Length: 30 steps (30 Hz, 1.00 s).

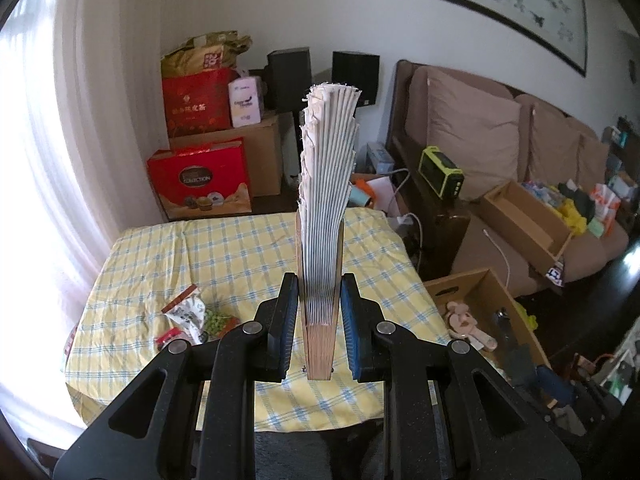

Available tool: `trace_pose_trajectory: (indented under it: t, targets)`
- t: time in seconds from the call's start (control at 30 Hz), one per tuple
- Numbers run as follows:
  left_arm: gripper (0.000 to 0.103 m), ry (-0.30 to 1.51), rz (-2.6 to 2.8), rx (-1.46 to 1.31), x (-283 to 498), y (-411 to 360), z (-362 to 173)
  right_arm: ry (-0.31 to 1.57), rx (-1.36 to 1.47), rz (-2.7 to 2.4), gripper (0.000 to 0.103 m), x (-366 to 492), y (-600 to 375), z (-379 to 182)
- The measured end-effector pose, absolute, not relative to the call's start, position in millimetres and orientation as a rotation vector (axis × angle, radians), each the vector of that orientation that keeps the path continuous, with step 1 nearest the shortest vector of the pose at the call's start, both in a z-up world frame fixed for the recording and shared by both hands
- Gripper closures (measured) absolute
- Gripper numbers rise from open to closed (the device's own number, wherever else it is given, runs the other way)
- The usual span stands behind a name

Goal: Organize objects
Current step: 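Lift the folding fan upright off the table with the left tool, then carry the folding fan and the knife over the cardboard box with both tools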

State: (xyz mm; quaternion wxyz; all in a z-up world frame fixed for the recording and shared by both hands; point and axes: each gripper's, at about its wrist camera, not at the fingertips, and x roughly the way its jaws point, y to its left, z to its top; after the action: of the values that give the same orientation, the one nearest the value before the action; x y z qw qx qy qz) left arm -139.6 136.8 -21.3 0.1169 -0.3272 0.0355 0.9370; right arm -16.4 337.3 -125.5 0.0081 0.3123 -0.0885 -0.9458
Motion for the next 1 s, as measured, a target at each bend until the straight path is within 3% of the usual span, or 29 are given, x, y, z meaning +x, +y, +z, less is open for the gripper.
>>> trace_pose_trajectory:
  t: [1.0]
  targets:
    - [0.083, 0.168, 2.600, -0.878, -108.3, 240.1, -14.3, -0.457, 1.043, -3.027, 0.067, -10.0, 415.7, -142.7]
